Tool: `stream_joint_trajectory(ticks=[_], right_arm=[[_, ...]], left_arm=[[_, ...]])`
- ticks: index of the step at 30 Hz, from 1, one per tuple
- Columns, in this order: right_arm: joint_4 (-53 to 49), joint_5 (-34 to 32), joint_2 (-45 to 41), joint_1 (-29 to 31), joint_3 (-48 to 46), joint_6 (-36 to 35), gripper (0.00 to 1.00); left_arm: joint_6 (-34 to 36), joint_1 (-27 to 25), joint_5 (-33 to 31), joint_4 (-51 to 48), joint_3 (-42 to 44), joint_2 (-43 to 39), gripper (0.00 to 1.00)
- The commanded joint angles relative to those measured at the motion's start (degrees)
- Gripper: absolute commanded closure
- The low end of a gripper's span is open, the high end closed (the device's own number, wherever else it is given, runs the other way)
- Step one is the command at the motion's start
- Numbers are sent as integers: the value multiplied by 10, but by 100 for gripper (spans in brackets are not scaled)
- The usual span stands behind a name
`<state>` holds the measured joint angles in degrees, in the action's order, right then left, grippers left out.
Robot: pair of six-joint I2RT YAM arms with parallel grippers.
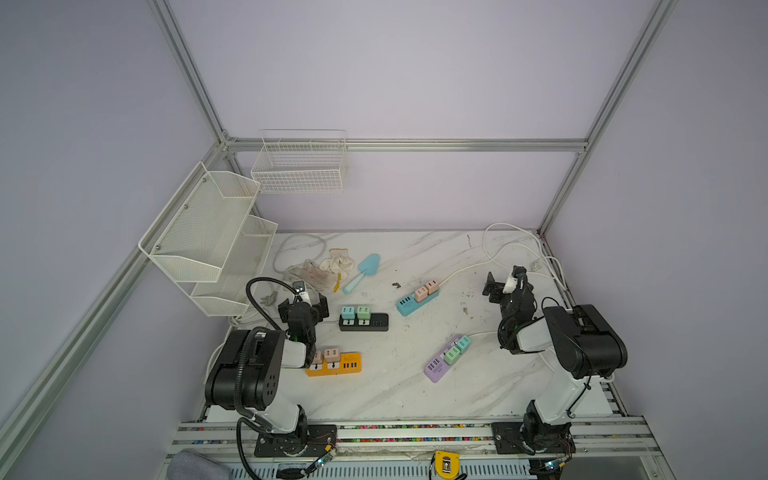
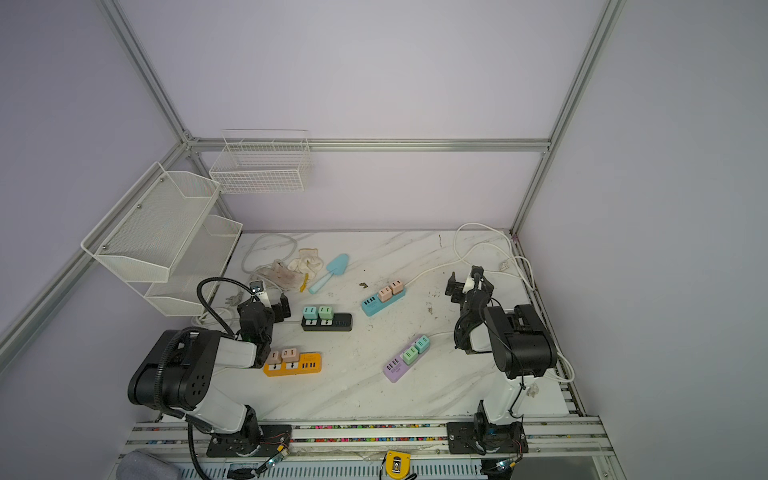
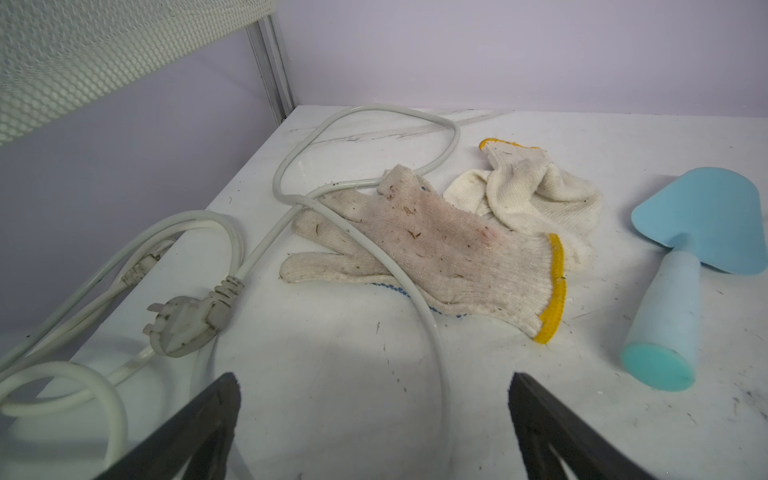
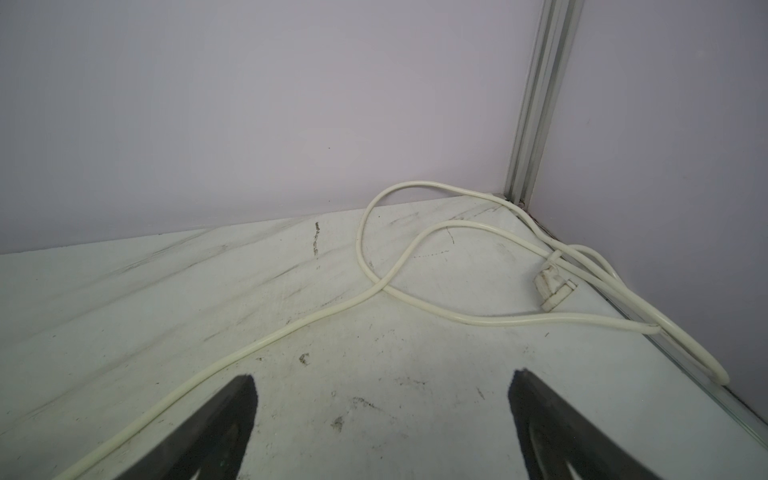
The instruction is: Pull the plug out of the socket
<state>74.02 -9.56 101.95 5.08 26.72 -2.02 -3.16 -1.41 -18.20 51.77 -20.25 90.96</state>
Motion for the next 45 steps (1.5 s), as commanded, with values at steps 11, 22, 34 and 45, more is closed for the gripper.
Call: stream_joint_trajectory(ticks=[11, 22, 34, 45], right_arm=[[34, 6, -11, 1, -7, -10, 3], [-63, 2, -97, 1, 4, 4, 3], [-360, 17, -263, 0, 108, 186, 3], [-519, 103, -315, -1, 141, 345, 3]], left_arm=[[17, 1, 13, 21, -8, -30, 0], [11, 1, 49, -104, -9, -170, 0], [-140, 1, 88, -325, -62, -369, 0], [-269, 2, 115, -327, -39, -468, 0]])
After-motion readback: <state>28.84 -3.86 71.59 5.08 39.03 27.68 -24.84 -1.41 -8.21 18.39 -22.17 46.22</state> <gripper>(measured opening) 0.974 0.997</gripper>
